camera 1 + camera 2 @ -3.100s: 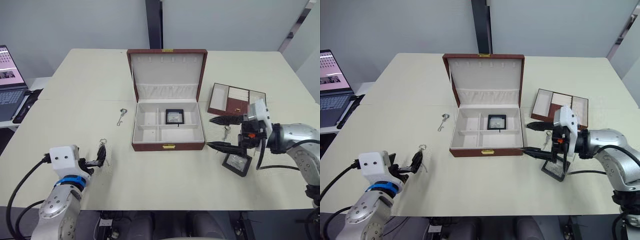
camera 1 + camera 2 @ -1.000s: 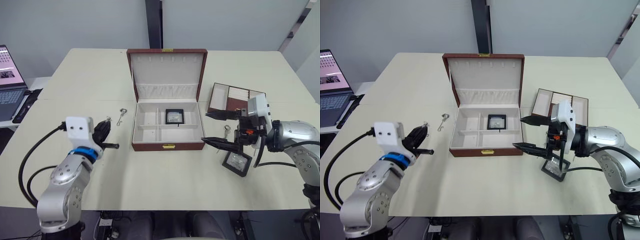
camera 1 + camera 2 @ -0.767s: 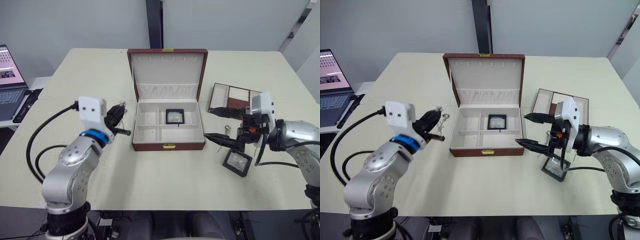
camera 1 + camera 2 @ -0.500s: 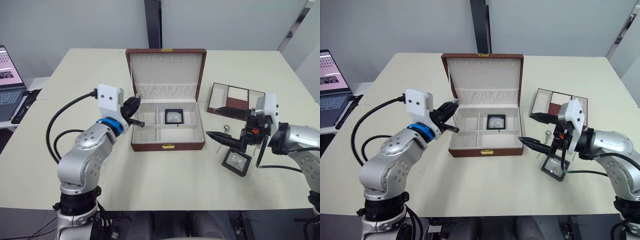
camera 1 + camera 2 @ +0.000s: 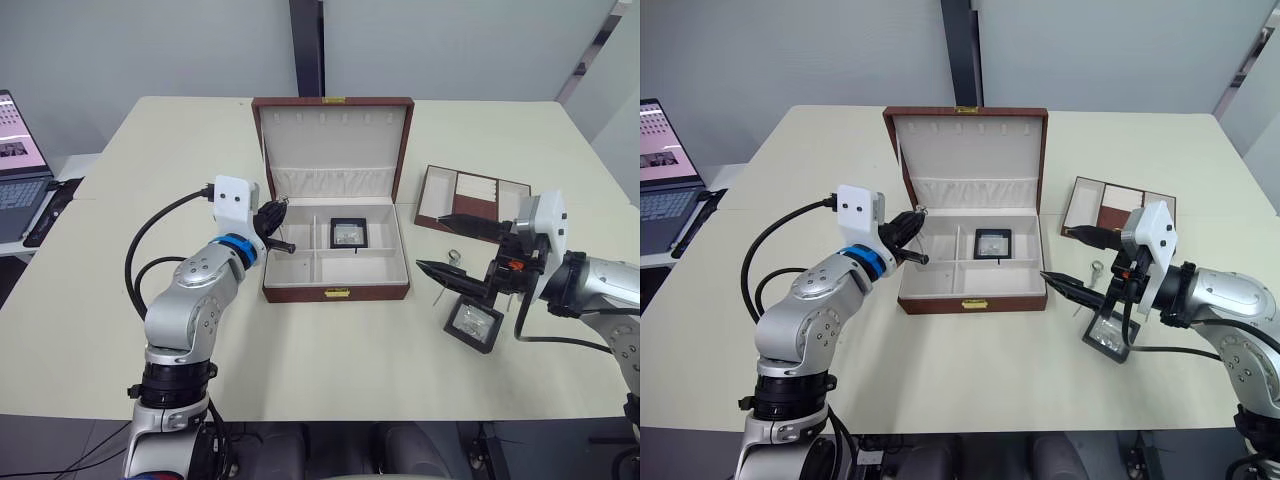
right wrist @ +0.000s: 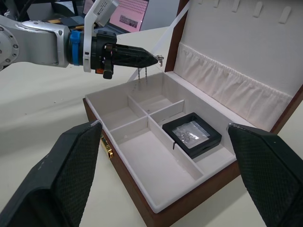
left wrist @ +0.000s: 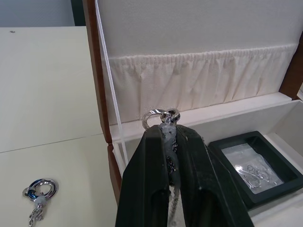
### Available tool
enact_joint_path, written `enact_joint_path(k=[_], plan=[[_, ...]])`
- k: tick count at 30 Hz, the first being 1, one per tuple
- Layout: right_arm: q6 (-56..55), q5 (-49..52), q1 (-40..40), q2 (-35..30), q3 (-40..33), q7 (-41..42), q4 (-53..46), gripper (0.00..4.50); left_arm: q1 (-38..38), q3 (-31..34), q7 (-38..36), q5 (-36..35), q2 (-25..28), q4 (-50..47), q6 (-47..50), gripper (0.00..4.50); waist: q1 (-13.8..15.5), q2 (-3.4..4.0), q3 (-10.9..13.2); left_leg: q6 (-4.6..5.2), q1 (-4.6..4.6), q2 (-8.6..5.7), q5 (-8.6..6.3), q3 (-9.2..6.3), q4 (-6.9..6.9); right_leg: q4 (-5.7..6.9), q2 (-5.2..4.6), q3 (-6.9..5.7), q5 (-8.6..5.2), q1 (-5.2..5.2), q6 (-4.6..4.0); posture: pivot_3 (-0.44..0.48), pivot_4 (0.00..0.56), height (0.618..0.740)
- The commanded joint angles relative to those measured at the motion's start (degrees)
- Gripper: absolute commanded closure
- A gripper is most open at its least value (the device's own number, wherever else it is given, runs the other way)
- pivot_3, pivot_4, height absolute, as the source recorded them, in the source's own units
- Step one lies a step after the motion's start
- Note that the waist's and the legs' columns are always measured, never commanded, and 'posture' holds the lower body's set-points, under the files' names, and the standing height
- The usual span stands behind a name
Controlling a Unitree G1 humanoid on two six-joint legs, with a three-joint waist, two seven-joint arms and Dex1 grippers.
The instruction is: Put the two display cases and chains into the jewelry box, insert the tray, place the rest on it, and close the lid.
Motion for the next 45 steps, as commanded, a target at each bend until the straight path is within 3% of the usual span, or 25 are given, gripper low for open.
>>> enact_joint_path(k=[1, 16, 30, 40, 45], plan=[[-0.2, 1.2, -0.3, -0.2, -1.4, -0.4, -1.7, 0.0, -0.6, -0.2, -0.6, 0.3, -0.5, -0.5, -1.6, 4.49, 0.0, 0.0, 0.0, 0.0, 0.0, 0.01, 0.0, 0.0, 0.0, 0.0, 0.0, 0.0, 0.0, 0.0, 0.0, 0.0, 0.15, 0.74], [0.1, 1.3, -0.6, -0.5, -1.0, 0.2, -1.1, 0.0, -0.3, 0.2, -0.2, 1.3, -2.2, 0.1, -2.2, 4.49, 0.0, 0.0, 0.0, 0.0, 0.0, 0.0, 0.0, 0.01, 0.0, 0.0, 0.0, 0.0, 0.0, 0.0, 0.0, 0.0, 0.15, 0.74], [0.5, 1.2, -0.6, -0.8, -1.3, 0.8, -0.8, 0.0, 0.6, 0.0, -1.0, 0.0, -3.2, -1.7, -1.7, 0.13, 0.0, 0.0, 0.0, 0.01, 0.01, 0.0, 0.0, 0.01, 0.0, 0.0, 0.0, 0.0, 0.0, 0.0, 0.0, 0.0, 0.15, 0.74], [0.1, 0.7, -1.1, -0.8, -1.3, 1.0, -0.1, 0.0, 0.2, 0.4, -2.5, -1.4, -3.5, -2.3, -1.7, 0.02, 0.0, 0.0, 0.0, 0.0, 0.0, 0.0, 0.0, 0.0, 0.0, 0.0, 0.0, 0.0, 0.0, 0.0, 0.0, 0.0, 0.15, 0.74], [-1.1, -0.5, -0.3, -1.1, -2.5, 1.5, 1.8, 0.0, 0.9, 1.6, -7.9, -4.0, 0.8, -4.0, 0.2, 0.02, 0.0, 0.0, 0.0, 0.0, 0.01, 0.01, 0.0, 0.02, 0.0, 0.01, 0.0, 0.01, 0.0, 0.0, 0.0, 0.0, 0.15, 0.74]])
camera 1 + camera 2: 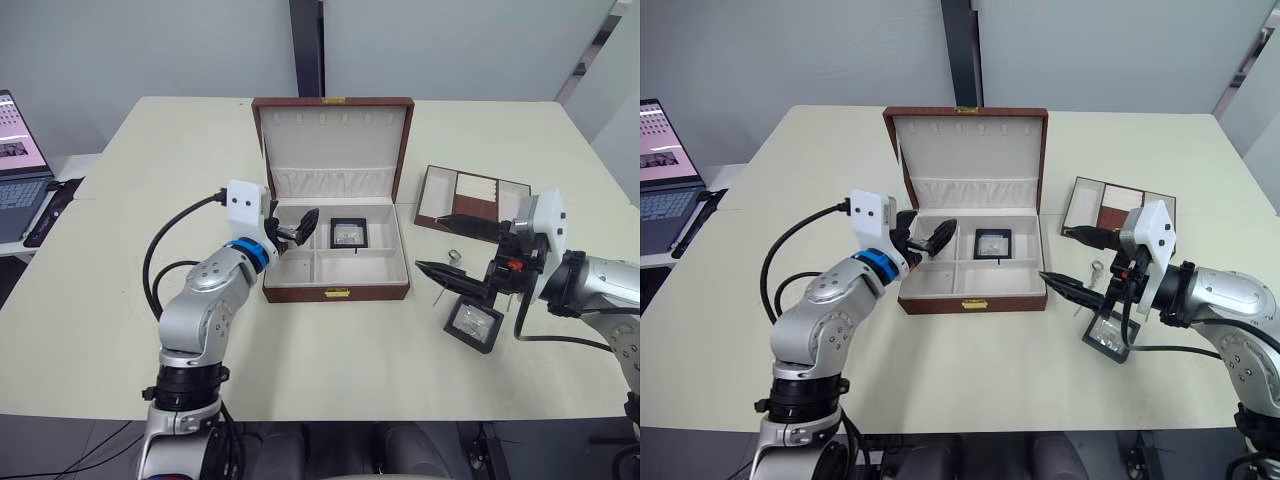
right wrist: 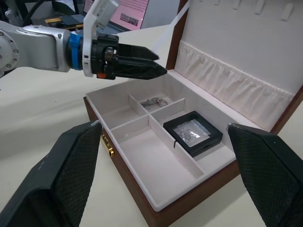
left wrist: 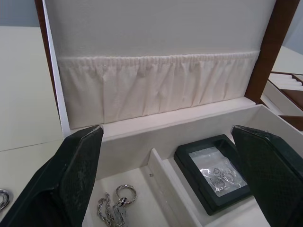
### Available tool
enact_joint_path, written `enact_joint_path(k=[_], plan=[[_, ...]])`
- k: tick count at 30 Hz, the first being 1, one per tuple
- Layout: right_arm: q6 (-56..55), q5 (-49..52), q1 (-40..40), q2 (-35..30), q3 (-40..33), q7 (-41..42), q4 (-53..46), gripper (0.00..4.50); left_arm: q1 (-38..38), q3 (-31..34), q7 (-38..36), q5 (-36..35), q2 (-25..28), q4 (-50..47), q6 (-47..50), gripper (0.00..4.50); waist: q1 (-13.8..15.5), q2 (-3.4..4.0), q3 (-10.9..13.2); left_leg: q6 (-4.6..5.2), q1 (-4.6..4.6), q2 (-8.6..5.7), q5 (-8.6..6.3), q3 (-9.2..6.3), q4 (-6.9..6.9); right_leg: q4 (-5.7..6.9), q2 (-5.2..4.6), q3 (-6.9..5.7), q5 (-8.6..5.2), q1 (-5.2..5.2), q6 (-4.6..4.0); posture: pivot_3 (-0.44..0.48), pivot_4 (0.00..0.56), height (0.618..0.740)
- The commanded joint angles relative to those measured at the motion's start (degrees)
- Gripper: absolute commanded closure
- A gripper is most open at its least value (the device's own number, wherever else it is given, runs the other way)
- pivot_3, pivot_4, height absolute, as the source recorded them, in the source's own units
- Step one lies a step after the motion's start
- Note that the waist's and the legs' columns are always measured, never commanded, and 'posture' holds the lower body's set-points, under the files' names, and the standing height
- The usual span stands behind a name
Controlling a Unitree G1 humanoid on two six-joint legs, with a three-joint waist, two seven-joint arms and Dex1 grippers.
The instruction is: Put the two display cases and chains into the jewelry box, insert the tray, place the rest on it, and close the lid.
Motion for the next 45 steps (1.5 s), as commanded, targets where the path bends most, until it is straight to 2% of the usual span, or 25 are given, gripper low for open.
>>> enact_joint_path(k=[1, 3, 7, 10, 15, 19, 25, 31, 36, 45], plan=[[-2.0, -0.3, 0.2, -1.1, -2.8, 0.9, 0.8, 0.0, 0.5, 2.0, -5.4, -3.6, 4.0, -3.9, 1.2, 0.02, 0.0, 0.0, 0.0, -0.05, 0.0, 0.0, 0.03, 0.0, 0.0, 0.0, 0.0, -0.01, 0.0, 0.0, 0.0, 0.0, 0.15, 0.74], [-2.7, -0.8, 1.3, -2.1, -4.0, 2.1, 2.2, 0.0, 1.1, 4.8, -9.9, -8.4, 7.4, -5.2, 3.5, 0.02, 0.0, 0.0, 0.0, -0.05, 0.0, 0.01, 0.03, 0.0, -0.01, -0.01, 0.0, -0.01, 0.0, 0.0, 0.0, 0.0, 0.15, 0.74], [-4.8, -2.6, 4.5, -5.2, -6.9, 5.7, 6.5, 0.0, 4.0, 10.9, -20.8, -16.9, 17.4, -6.6, 7.1, 0.02, -0.1, 0.01, 0.0, -0.06, 0.01, 0.02, 0.03, -0.01, -0.03, 0.0, 0.01, -0.03, 0.0, -0.02, 0.0, 0.0, 0.15, 0.74], [-6.6, -4.1, 6.9, -7.5, -9.1, 8.7, 10.7, 0.0, 7.5, 15.7, -27.7, -20.6, 24.8, -6.0, 7.5, 0.02, -0.1, 0.02, 0.0, -0.03, 0.03, 0.03, 0.02, 0.01, -0.03, -0.02, 0.01, -0.03, -0.01, -0.02, 0.0, 0.0, 0.15, 0.74], [-9.8, -6.5, 10.1, -10.3, -12.0, 13.2, 17.8, 0.0, 16.5, 20.5, -36.0, -16.1, 35.6, -2.5, 1.7, 0.02, -0.1, 0.07, 0.0, 0.02, 0.06, 0.05, -0.01, 0.04, -0.08, -0.07, 0.01, -0.01, -0.01, -0.02, 0.0, 0.0, 0.15, 0.74], [-12.0, -8.5, 11.6, -11.9, -13.3, 15.9, 23.6, 0.0, 21.5, 24.7, -38.1, -12.5, 40.7, 1.5, -1.7, 0.02, -0.2, 0.09, 0.1, 0.03, 0.08, 0.04, -0.02, 0.06, -0.09, -0.07, 0.01, 0.01, -0.01, -0.01, 0.0, 0.0, 0.15, 0.74], [-15.3, -12.3, 12.9, -13.9, -13.3, 18.9, 30.9, 0.0, 27.5, 31.2, -40.9, -8.4, 44.0, 8.8, -6.2, 0.02, -0.2, 0.13, 0.1, 0.04, 0.07, 0.06, -0.03, 0.08, -0.13, -0.11, 0.0, 0.01, -0.01, -0.02, 0.0, 0.0, 0.15, 0.74], [-18.2, -15.4, 12.3, -14.7, -11.9, 21.2, 36.6, 0.0, 32.0, 34.6, -42.7, -5.2, 44.7, 14.3, -10.1, 0.02, -0.3, 0.18, 0.1, 0.05, 0.08, 0.09, -0.03, 0.1, -0.13, -0.1, 0.0, 0.01, -0.01, -0.03, 0.0, 0.0, 0.15, 0.74], [-20.2, -17.7, 12.5, -14.8, -10.7, 22.5, 40.0, 0.0, 33.3, 35.2, -42.8, -4.0, 43.6, 17.4, -12.7, 0.02, -0.3, 0.18, 0.1, 0.05, 0.09, 0.09, -0.03, 0.11, -0.14, -0.09, 0.0, 0.02, -0.01, -0.04, -0.01, 0.0, 0.15, 0.74], [-22.4, -19.6, 12.4, -14.1, -9.7, 23.3, 42.6, 0.0, 34.6, 34.7, -41.8, -3.7, 42.4, 16.7, -13.2, 0.02, -0.3, 0.18, 0.1, 0.05, 0.09, 0.1, -0.03, 0.12, -0.14, -0.07, -0.01, 0.02, -0.01, -0.04, -0.01, 0.0, 0.15, 0.74]])
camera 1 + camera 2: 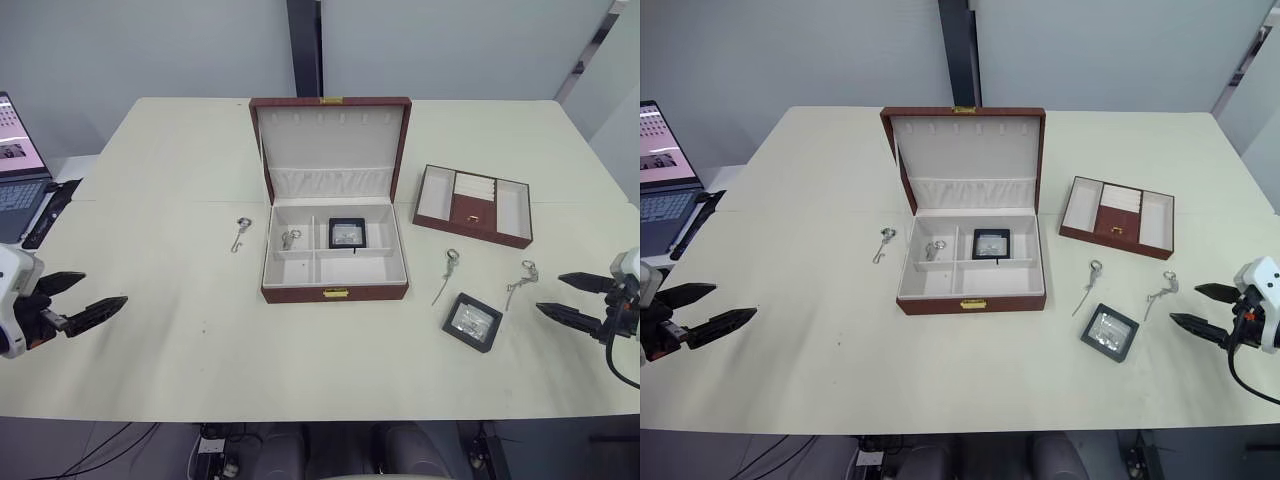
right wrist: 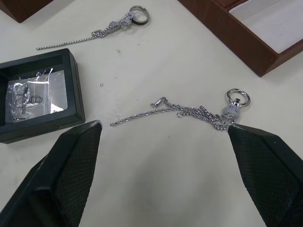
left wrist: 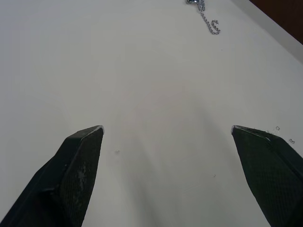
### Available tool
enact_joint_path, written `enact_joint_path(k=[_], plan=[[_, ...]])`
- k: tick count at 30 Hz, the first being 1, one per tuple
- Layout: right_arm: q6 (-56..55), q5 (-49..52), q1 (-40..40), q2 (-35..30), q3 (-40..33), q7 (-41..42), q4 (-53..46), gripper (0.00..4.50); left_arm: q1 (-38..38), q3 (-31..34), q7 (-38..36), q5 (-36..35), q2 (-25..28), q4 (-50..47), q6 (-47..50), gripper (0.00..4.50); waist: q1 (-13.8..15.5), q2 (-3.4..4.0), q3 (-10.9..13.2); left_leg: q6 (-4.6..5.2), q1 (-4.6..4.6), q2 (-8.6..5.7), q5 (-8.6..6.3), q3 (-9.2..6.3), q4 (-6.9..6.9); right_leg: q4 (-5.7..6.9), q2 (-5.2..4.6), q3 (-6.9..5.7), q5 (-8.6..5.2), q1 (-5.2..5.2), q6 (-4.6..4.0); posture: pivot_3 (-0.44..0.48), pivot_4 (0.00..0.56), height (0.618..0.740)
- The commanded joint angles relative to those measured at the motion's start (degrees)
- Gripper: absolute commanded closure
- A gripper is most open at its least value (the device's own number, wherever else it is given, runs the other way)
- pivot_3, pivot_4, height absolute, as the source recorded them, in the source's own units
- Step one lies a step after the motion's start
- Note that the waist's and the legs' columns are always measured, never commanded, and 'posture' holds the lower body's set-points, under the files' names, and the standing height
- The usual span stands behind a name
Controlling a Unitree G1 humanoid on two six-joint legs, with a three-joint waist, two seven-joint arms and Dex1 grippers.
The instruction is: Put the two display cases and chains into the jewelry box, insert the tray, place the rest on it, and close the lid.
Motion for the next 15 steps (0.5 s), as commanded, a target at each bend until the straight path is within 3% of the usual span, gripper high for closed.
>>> enact_joint_path(k=[1, 15], plan=[[-1.1, -0.3, -0.4, -0.7, -0.5, 0.3, -0.2, 0.0, 0.2, 1.7, 0.2, 0.2, 0.2, -0.9, -1.1, 0.02, 0.0, 0.01, 0.0, 0.0, 0.0, 0.0, 0.0, 0.0, 0.0, 0.0, 0.0, 0.01, 0.0, 0.0, 0.0, 0.0, 0.15, 0.74], [-0.7, 0.0, -0.2, -0.4, -1.3, 0.0, -1.3, 0.0, -1.4, 0.3, 0.4, -0.1, -0.1, -1.3, -0.6, 0.02, 0.0, 0.01, 0.0, 0.0, 0.0, -0.01, 0.0, 0.01, 0.0, 0.02, 0.0, 0.0, 0.0, 0.0, 0.0, 0.0, 0.15, 0.74]])
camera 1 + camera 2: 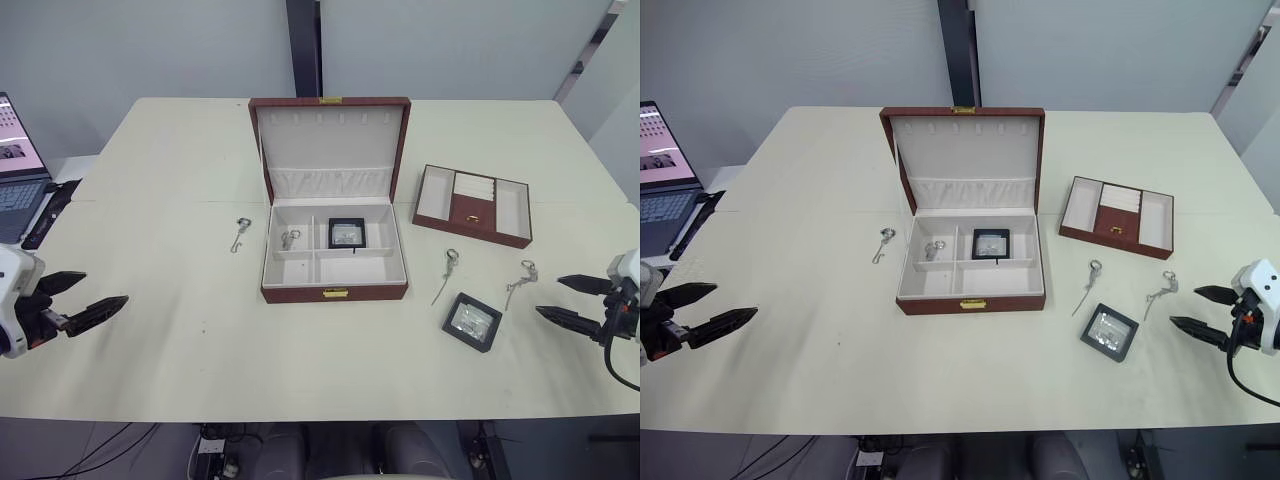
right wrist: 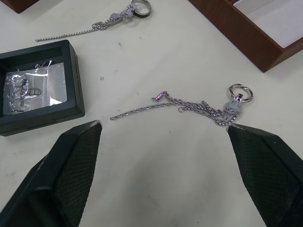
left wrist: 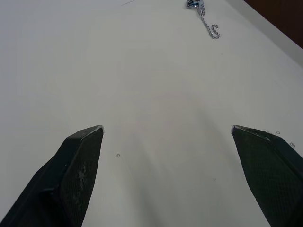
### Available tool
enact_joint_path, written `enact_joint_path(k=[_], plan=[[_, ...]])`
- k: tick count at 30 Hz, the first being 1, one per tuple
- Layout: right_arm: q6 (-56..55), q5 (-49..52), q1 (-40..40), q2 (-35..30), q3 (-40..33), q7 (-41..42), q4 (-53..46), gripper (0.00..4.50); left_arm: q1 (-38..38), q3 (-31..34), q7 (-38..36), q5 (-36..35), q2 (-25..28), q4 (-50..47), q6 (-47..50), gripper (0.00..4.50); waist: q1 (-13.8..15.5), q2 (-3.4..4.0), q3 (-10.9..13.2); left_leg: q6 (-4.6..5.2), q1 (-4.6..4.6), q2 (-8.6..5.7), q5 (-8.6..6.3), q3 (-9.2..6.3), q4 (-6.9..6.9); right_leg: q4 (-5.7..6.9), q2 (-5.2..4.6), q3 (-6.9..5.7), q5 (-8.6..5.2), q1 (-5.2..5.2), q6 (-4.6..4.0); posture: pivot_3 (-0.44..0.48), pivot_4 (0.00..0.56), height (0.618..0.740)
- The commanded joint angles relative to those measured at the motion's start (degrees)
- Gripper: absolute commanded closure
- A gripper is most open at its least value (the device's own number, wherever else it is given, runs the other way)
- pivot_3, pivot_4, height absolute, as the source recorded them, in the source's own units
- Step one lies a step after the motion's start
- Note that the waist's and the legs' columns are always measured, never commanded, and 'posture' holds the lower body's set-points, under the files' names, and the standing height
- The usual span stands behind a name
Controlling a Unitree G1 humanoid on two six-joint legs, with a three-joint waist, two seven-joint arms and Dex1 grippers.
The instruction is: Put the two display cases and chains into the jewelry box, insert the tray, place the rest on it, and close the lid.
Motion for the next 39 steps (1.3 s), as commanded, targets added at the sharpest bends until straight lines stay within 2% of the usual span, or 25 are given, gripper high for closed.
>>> enact_joint_path(k=[1, 10, 13, 20, 25, 29, 39], plan=[[0.1, 0.9, -0.1, -0.4, -1.5, -0.2, -1.7, 0.0, -0.5, 0.3, 0.4, -0.2, -0.1, -1.4, -0.5, 0.02, 0.0, 0.0, 0.0, 0.0, 0.0, 0.0, 0.0, 0.0, 0.0, 0.0, 0.0, 0.0, 0.0, 0.0, 0.0, 0.0, 0.15, 0.74], [7.7, 7.9, -2.3, 1.6, -2.1, -2.1, -13.7, 0.0, -2.6, -0.7, 6.5, -2.9, -5.7, -7.9, 3.9, 0.02, 0.0, 0.01, 0.0, 0.0, 0.0, 0.02, 0.0, -0.01, 0.01, 0.07, 0.0, 0.01, 0.0, 0.0, 0.0, 0.0, 0.15, 0.74], [12.2, 12.7, -5.3, 3.6, -0.1, -4.4, -22.4, 0.0, -4.4, -2.2, 12.5, -4.2, -10.5, -12.6, 6.6, 0.02, 0.0, 0.01, 0.0, 0.0, -0.01, 0.01, 0.0, -0.05, 0.02, 0.07, -0.01, 0.02, 0.0, 0.0, 0.0, 0.0, 0.15, 0.74], [18.4, 17.5, -13.8, 8.2, 6.2, -9.6, -31.8, 0.0, -9.6, -7.5, 23.9, -4.1, -19.5, -18.8, 9.5, 0.02, 0.1, -0.01, 0.0, -0.01, -0.07, -0.01, 0.01, -0.15, 0.09, 0.09, -0.02, 0.02, 0.0, 0.01, 0.0, 0.0, 0.15, 0.74], [20.6, 18.2, -19.7, 12.1, 11.4, -12.6, -33.8, 0.0, -13.8, -14.6, 35.1, 1.0, -26.2, -21.1, 10.4, 0.02, 0.2, -0.03, 0.0, -0.01, -0.08, -0.04, 0.01, -0.18, 0.12, 0.09, -0.04, 0.01, 0.0, 0.02, 0.0, 0.0, 0.15, 0.74], [20.4, 17.0, -22.1, 14.4, 14.2, -14.4, -33.1, 0.0, -17.1, -17.3, 43.8, 4.2, -32.8, -20.7, 9.3, 0.02, 0.2, -0.04, 0.0, -0.01, -0.11, -0.05, 0.01, -0.2, 0.13, 0.09, -0.04, 0.0, 0.01, 0.01, 0.0, 0.0, 0.15, 0.74], [19.6, 15.2, -25.5, 17.8, 17.6, -16.1, -32.0, 0.0, -24.8, -22.4, 52.3, 10.1, -40.6, -10.7, 5.4, 0.02, 0.2, -0.05, 0.0, -0.02, -0.09, -0.07, 0.01, -0.13, 0.15, 0.1, -0.03, -0.07, 0.01, 0.0, 0.0, 0.0, 0.15, 0.74]])
